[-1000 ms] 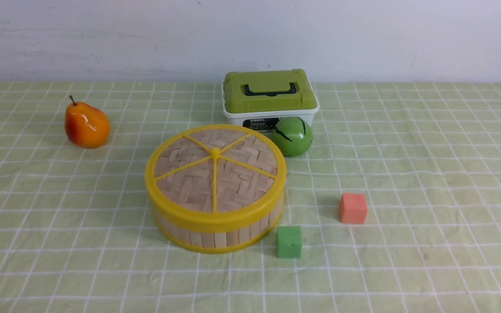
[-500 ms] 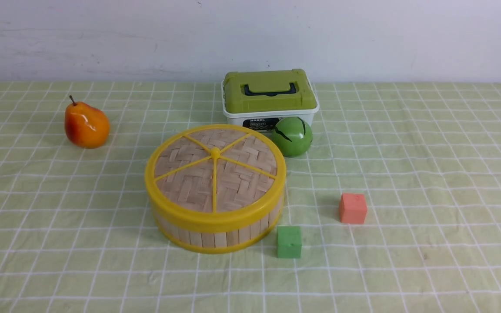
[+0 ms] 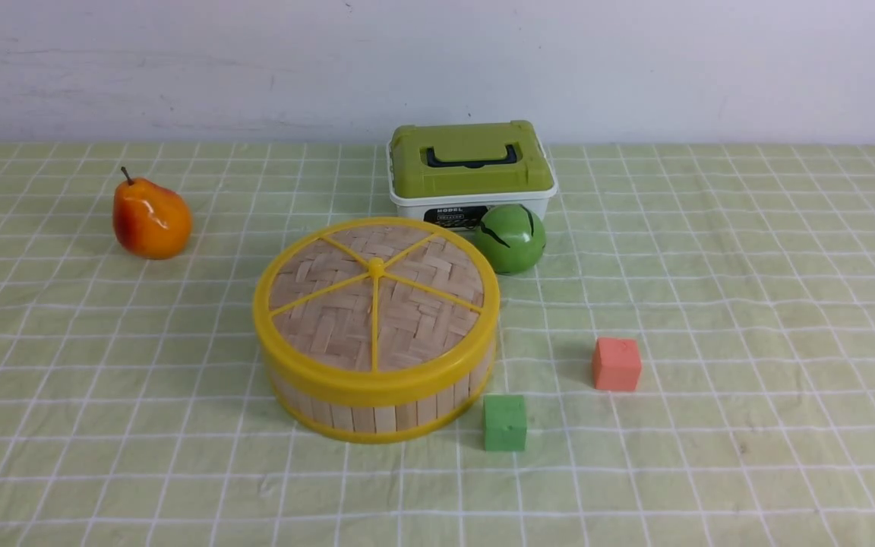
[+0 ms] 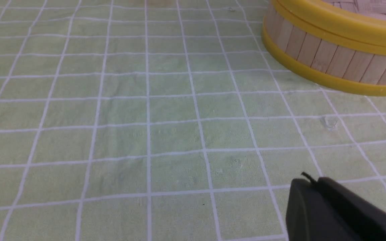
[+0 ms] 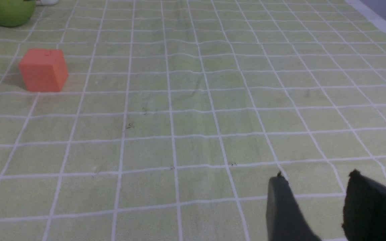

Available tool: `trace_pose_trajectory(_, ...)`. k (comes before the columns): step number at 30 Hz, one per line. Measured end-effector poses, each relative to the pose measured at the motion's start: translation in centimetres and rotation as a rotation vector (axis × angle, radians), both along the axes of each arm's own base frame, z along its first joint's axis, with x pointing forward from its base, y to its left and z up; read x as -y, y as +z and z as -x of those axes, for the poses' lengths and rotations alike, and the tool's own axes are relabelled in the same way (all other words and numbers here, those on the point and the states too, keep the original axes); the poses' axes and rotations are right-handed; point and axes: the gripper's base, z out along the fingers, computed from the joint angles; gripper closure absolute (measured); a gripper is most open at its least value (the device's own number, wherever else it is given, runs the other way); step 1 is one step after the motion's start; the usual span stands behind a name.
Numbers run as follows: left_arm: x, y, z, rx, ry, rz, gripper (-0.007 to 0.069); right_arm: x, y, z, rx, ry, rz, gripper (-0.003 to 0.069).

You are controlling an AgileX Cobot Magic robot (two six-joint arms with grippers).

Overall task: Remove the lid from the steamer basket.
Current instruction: Use the left arm to lift the lid of the steamer

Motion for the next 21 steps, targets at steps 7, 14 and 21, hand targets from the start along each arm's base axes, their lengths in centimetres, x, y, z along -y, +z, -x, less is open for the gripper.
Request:
trace_pose_trajectory(7,0.0,0.0,0.0,-0.001,0.0,0.0,0.0603,0.0,0.0,0.0,0.0,0.0,0.0,0.0417)
trace_pose_trajectory(14,-0.1,1.7,-0.4,0.196,0.015,0.018,0.0596,0.0,0.0,0.0,0.0,0.0,0.0,0.0417)
trace_pose_trajectory(21,-0.4,5.2,-0.2,0.586,0.043,0.047,0.0592,0.0,0.0,0.0,0.0,0.0,0.0,0.0418)
